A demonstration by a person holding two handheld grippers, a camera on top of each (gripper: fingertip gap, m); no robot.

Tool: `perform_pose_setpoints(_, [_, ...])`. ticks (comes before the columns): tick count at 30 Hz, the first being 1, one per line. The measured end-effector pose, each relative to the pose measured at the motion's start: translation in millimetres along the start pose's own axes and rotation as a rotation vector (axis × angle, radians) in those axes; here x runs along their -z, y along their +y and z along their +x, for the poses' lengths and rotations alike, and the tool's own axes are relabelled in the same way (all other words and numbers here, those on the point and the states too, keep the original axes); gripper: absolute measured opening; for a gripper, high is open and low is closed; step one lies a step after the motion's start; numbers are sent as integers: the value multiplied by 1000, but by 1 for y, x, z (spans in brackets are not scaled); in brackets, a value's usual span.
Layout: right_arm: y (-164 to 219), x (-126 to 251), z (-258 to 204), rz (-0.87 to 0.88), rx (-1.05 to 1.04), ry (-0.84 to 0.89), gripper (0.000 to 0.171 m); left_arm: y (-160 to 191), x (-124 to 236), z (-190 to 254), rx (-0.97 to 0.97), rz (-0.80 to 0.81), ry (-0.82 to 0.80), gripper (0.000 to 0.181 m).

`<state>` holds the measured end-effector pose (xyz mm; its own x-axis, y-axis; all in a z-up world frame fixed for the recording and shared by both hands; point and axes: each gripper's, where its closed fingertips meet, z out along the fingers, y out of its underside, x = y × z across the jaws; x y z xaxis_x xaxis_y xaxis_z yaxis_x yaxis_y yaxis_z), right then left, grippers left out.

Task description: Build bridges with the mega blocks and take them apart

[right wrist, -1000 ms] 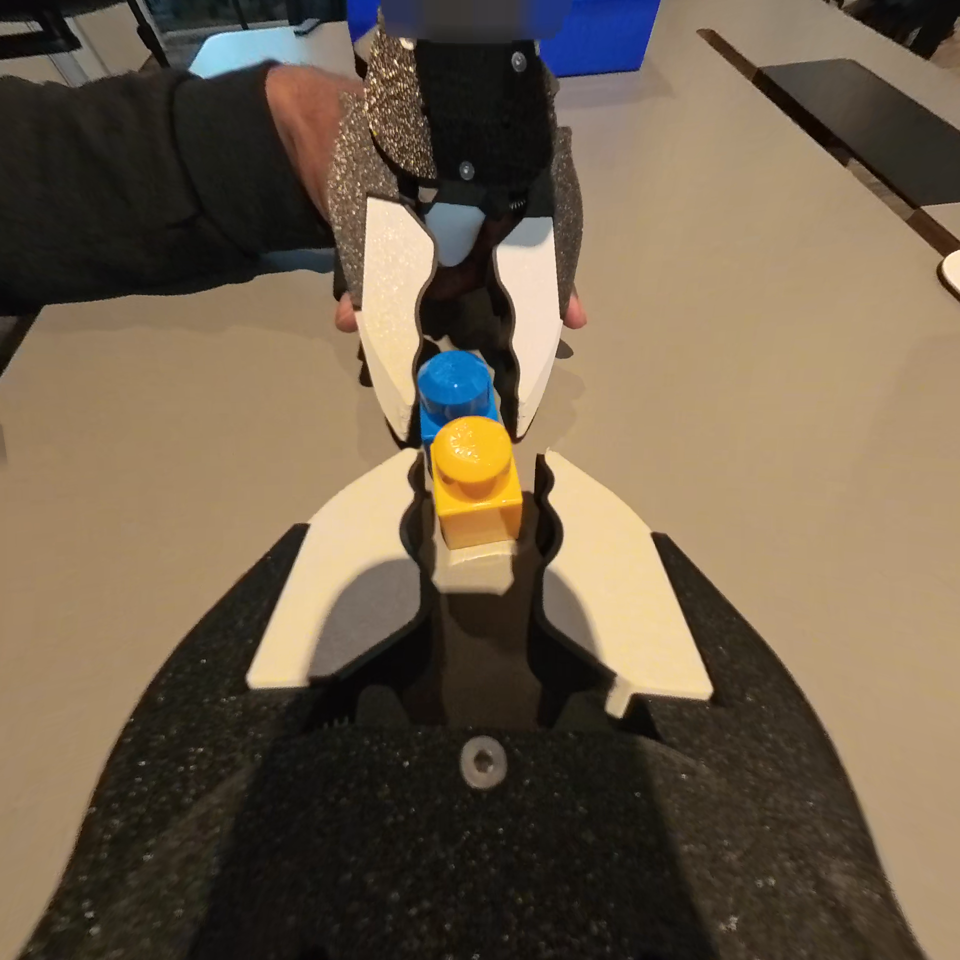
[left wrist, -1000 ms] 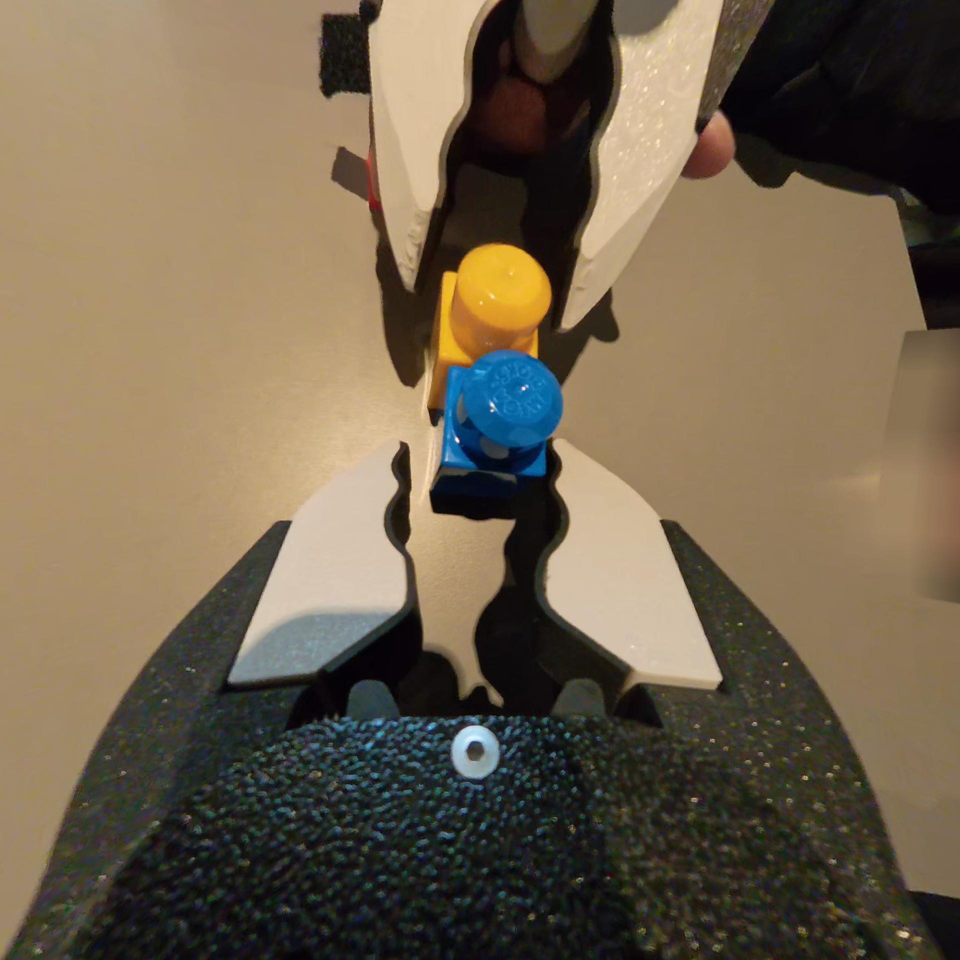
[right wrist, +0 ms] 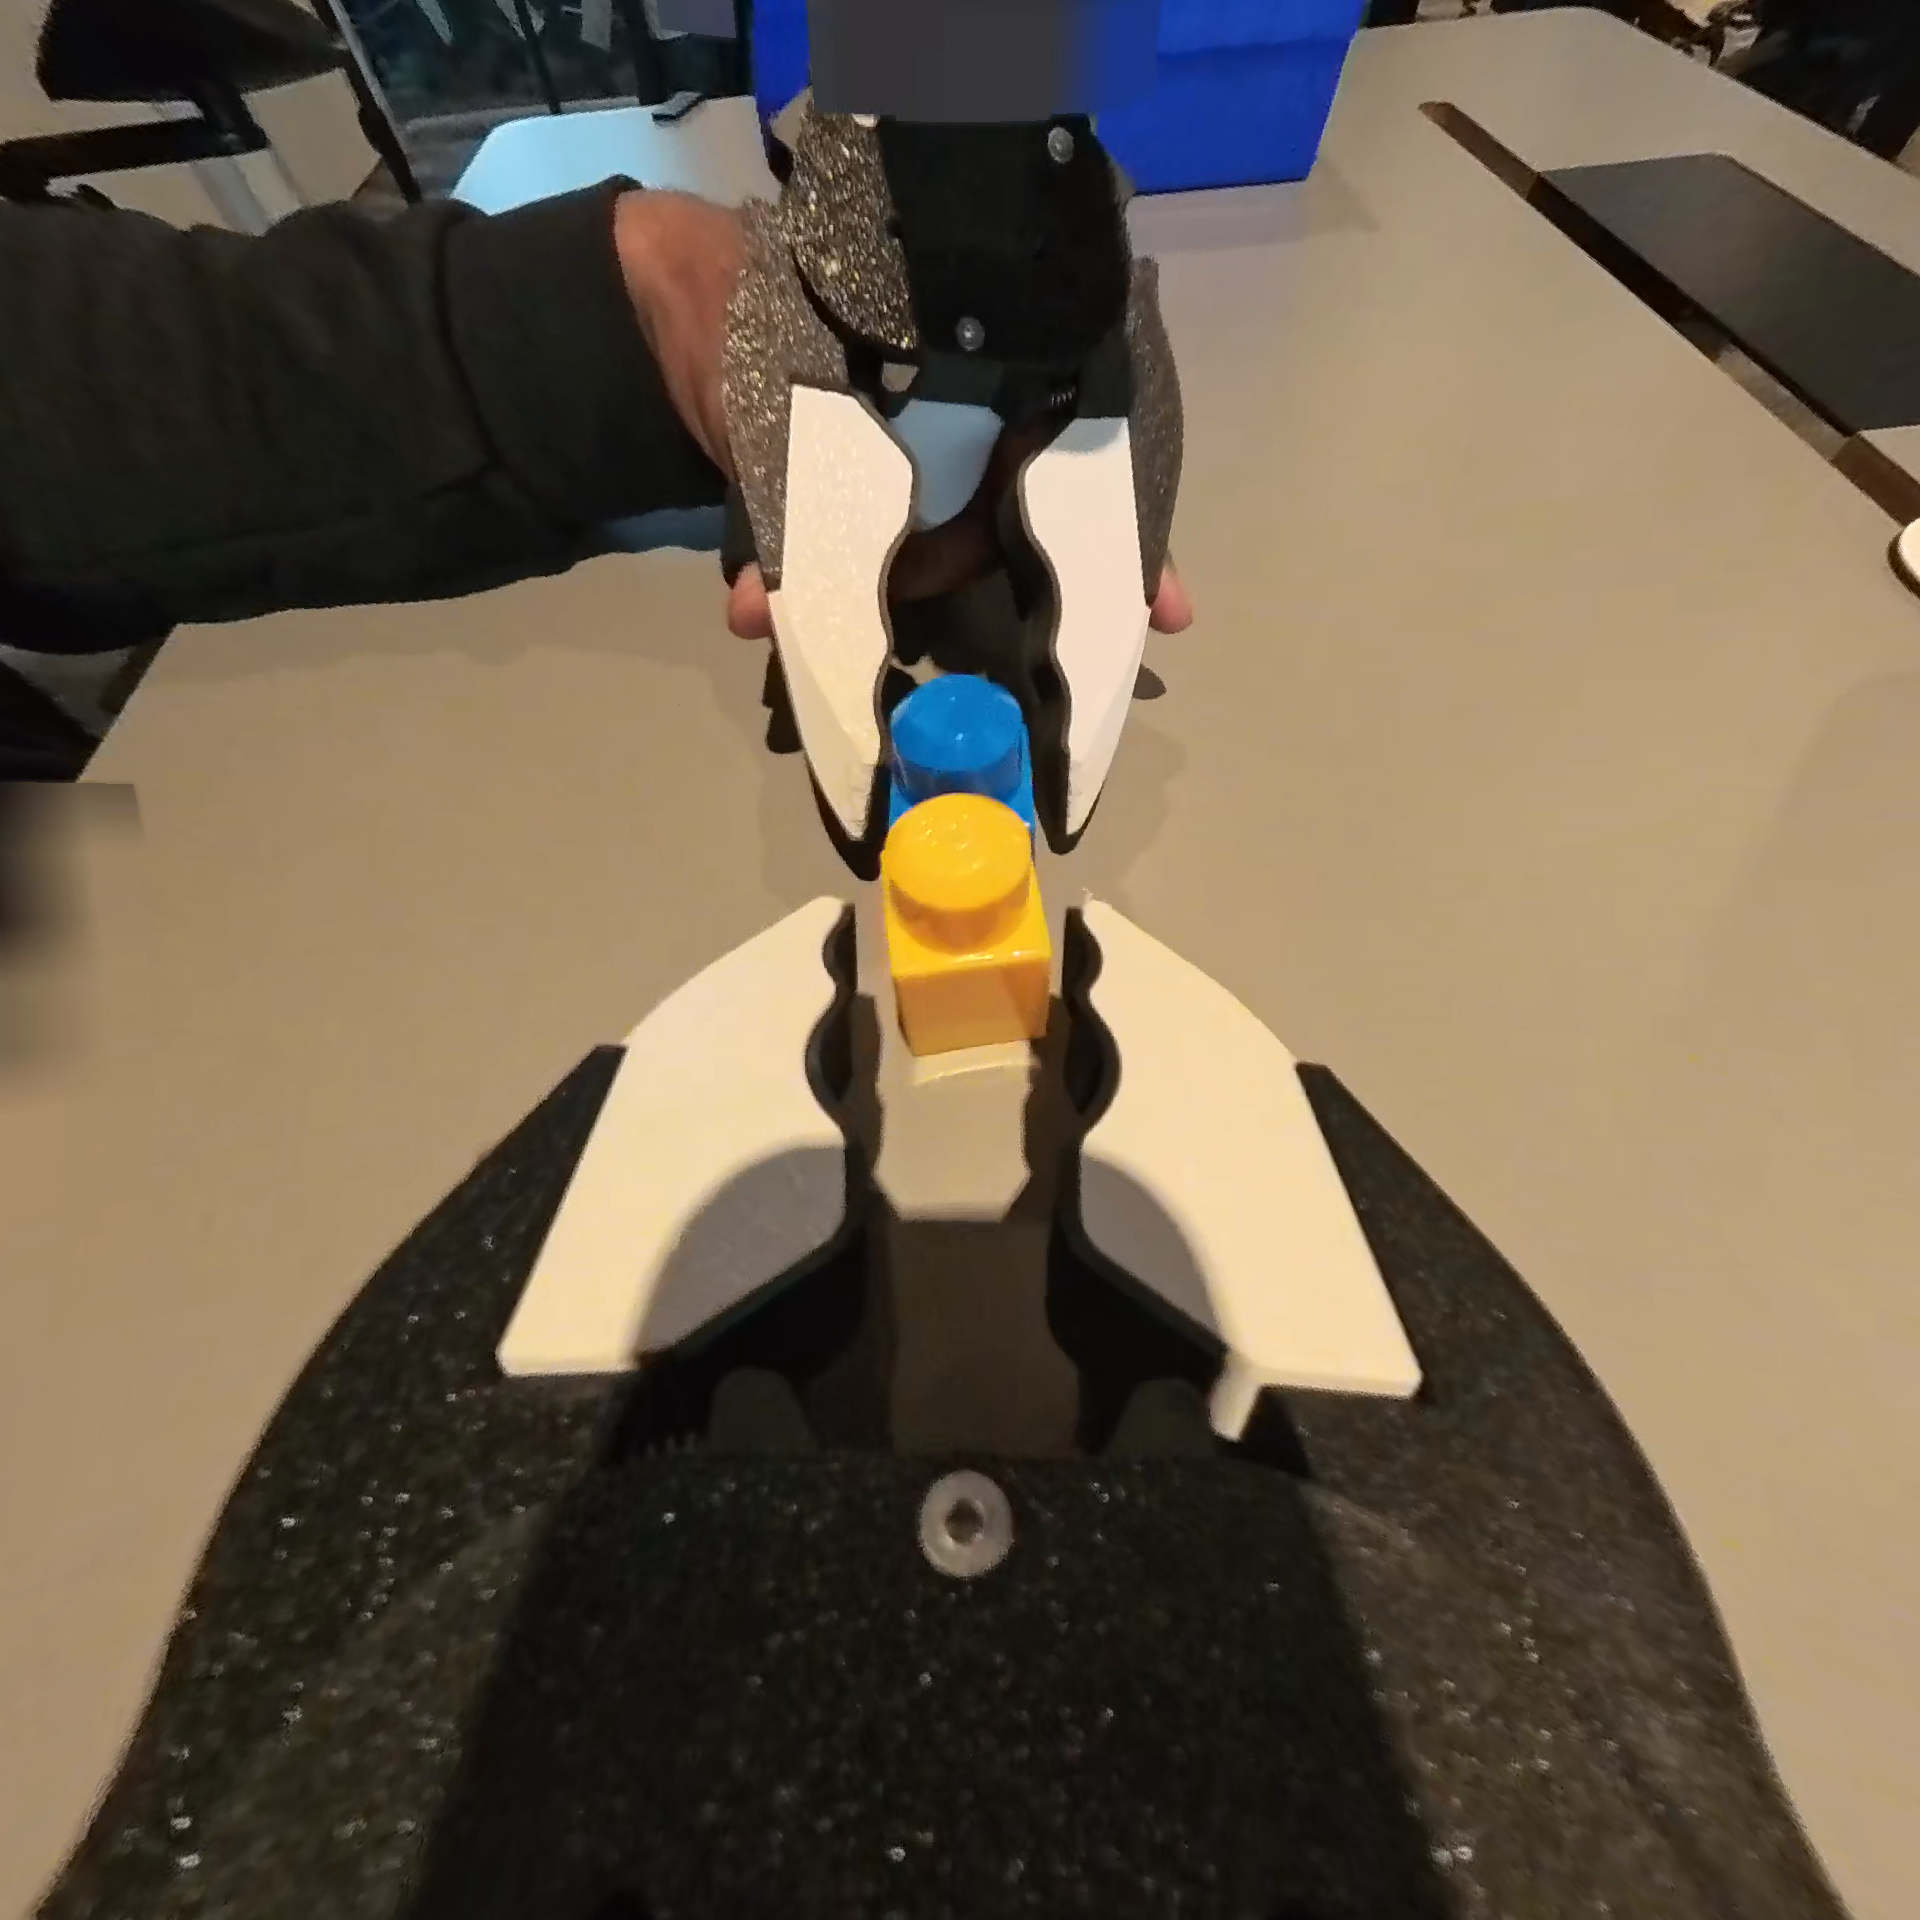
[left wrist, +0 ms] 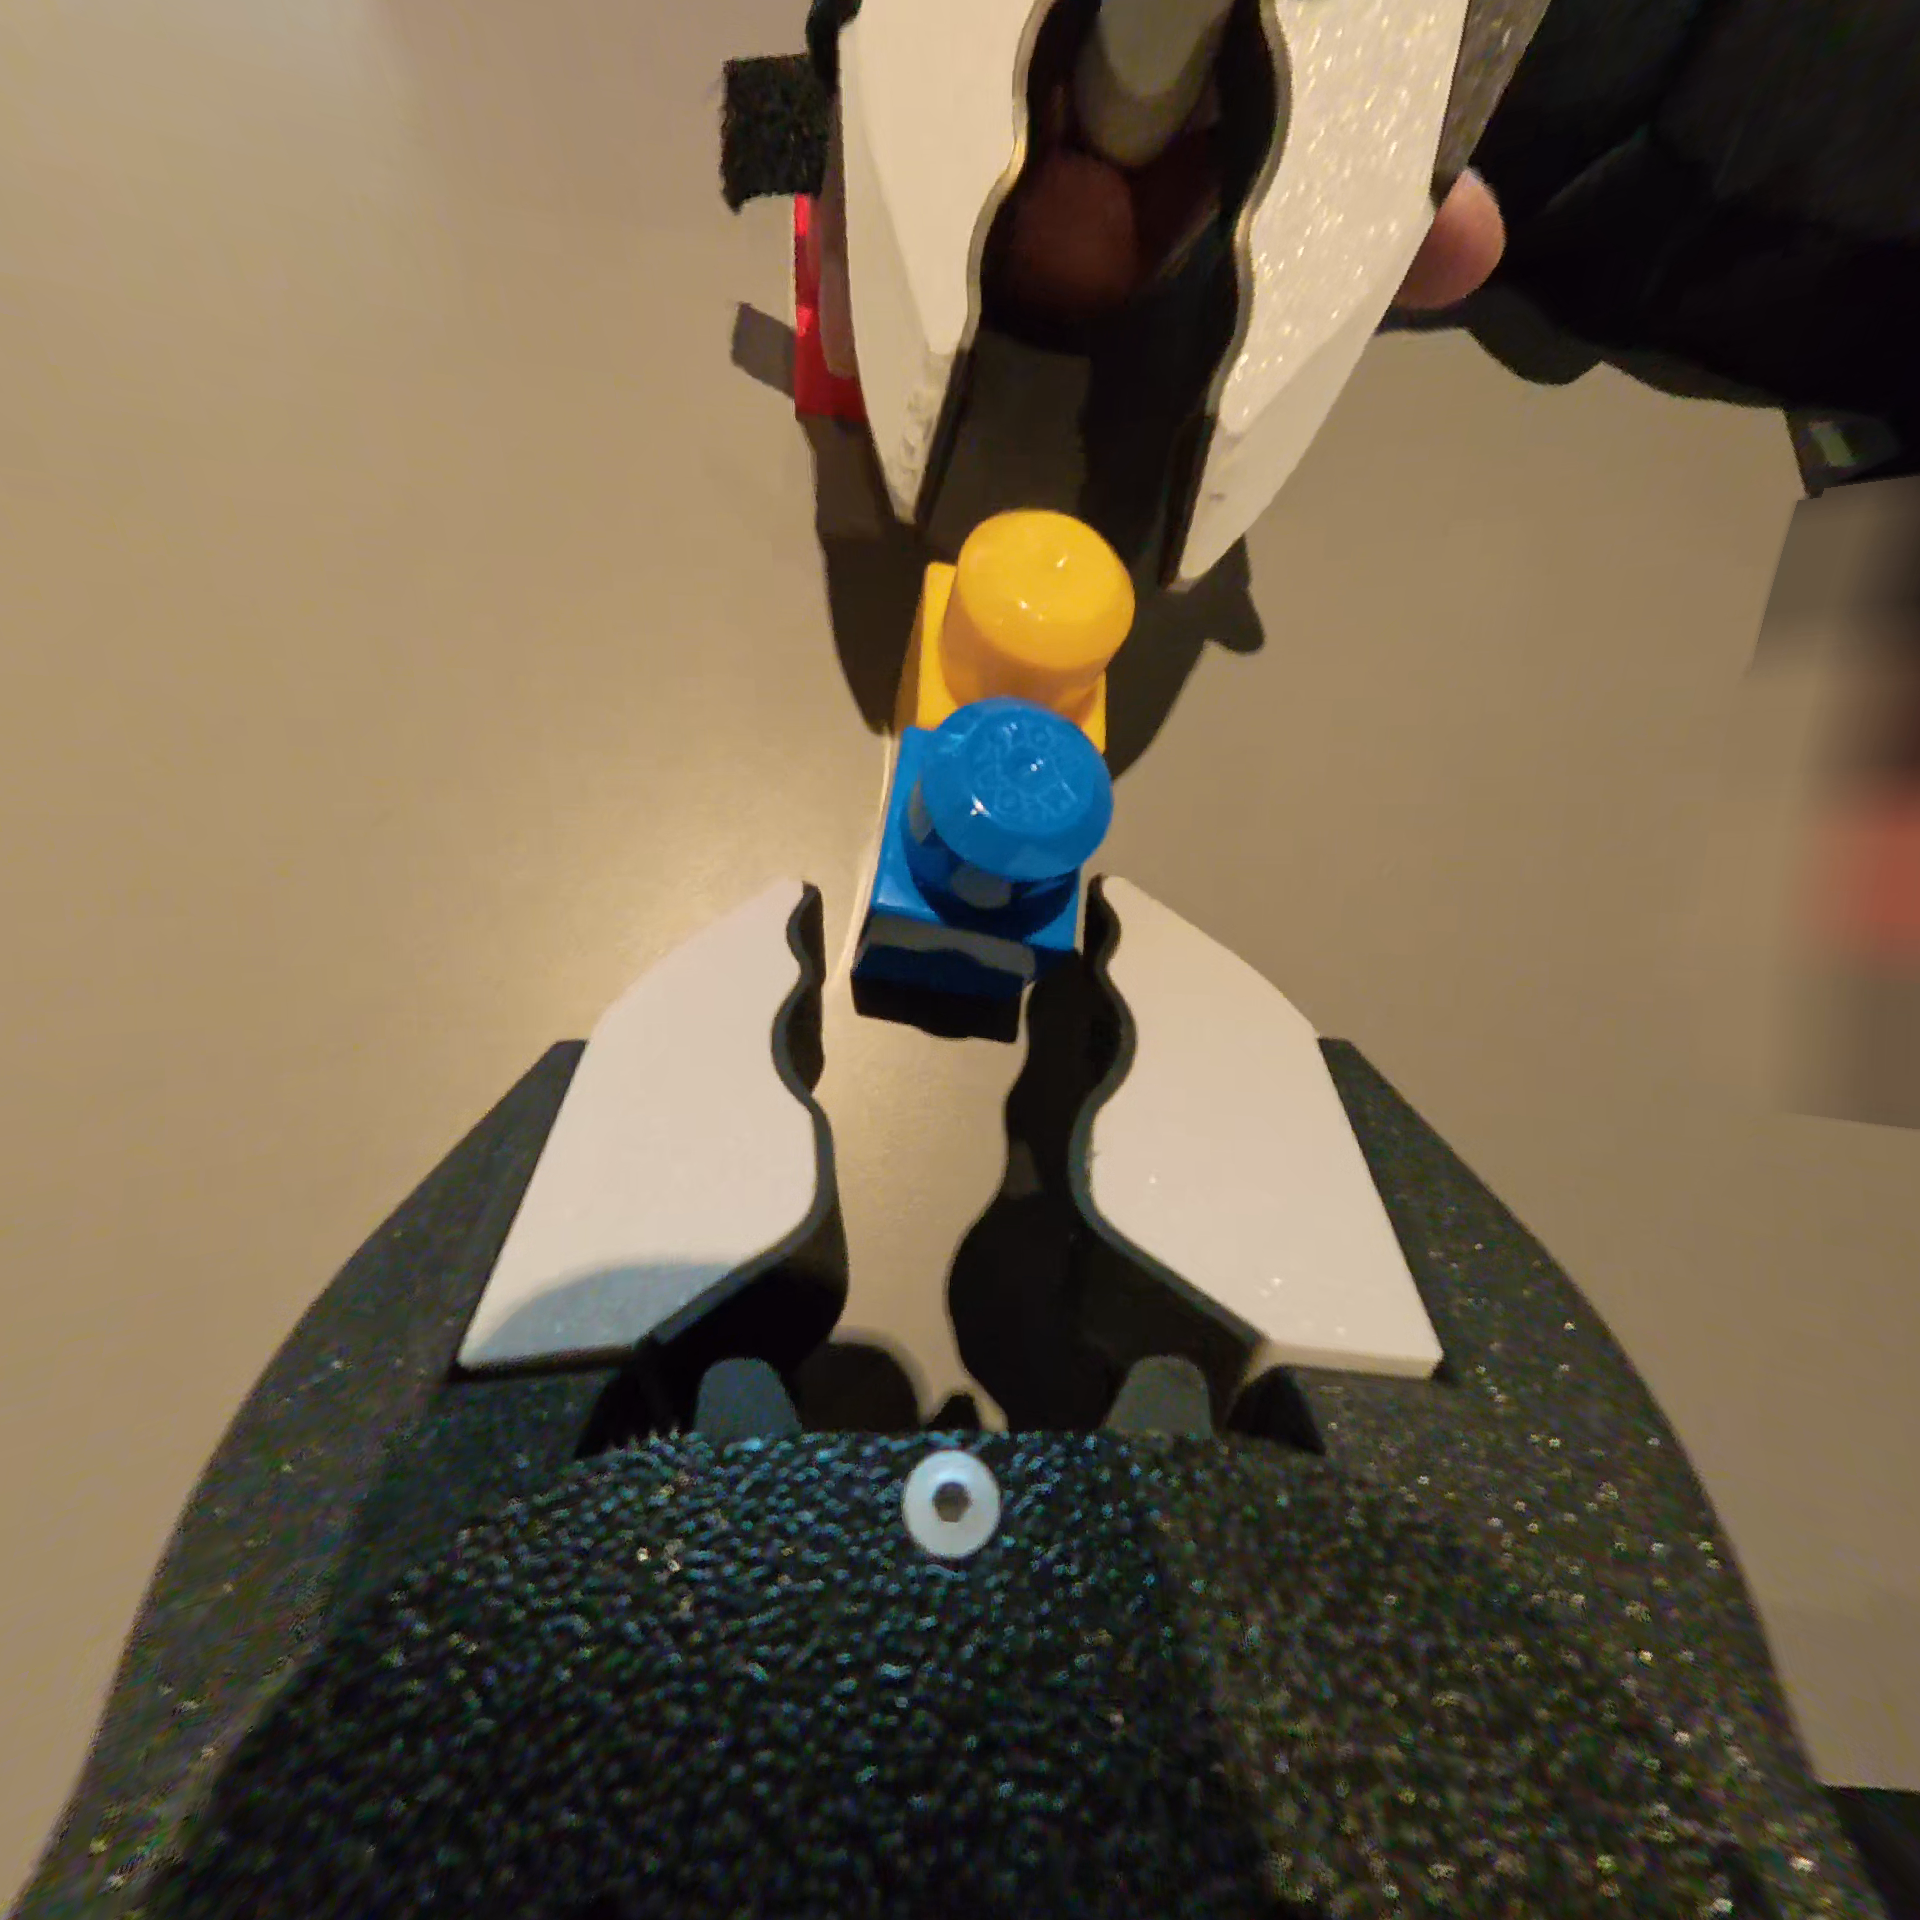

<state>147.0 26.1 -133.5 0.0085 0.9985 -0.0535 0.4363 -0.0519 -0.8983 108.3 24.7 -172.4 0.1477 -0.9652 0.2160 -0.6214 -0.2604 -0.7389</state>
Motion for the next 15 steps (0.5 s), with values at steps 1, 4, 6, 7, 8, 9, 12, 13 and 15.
perform_pose_setpoints(1, [0,2,-1,9,-2,-1,38,1,-1,0,-3,-5,-2,47])
perform_pose_setpoints(4, [-1,8,-1,28,-9,4,39,2,-2,0,-11,-23,-11,47])
perform_pose_setpoints(6, [-1,9,-1,34,-13,5,39,3,-3,0,-18,-33,-17,47])
perform_pose_setpoints(7, [0,8,-1,28,-16,8,39,4,-3,0,-21,-35,-18,47])
perform_pose_setpoints(8, [2,7,-1,15,-14,14,39,4,-3,0,-22,-35,-17,47])
perform_pose_setpoints(9, [3,6,-1,0,-7,20,39,4,-3,0,-22,-35,-15,46])
perform_pose_setpoints(12, [11,1,1,-66,15,60,36,5,-3,0,-25,-41,-18,44])
perform_pose_setpoints(13, [14,0,0,-90,24,68,35,5,-3,0,-29,-45,-20,44])
perform_pose_setpoints(15, [19,-1,-1,-128,45,97,33,6,-3,1,-37,-56,-28,44])
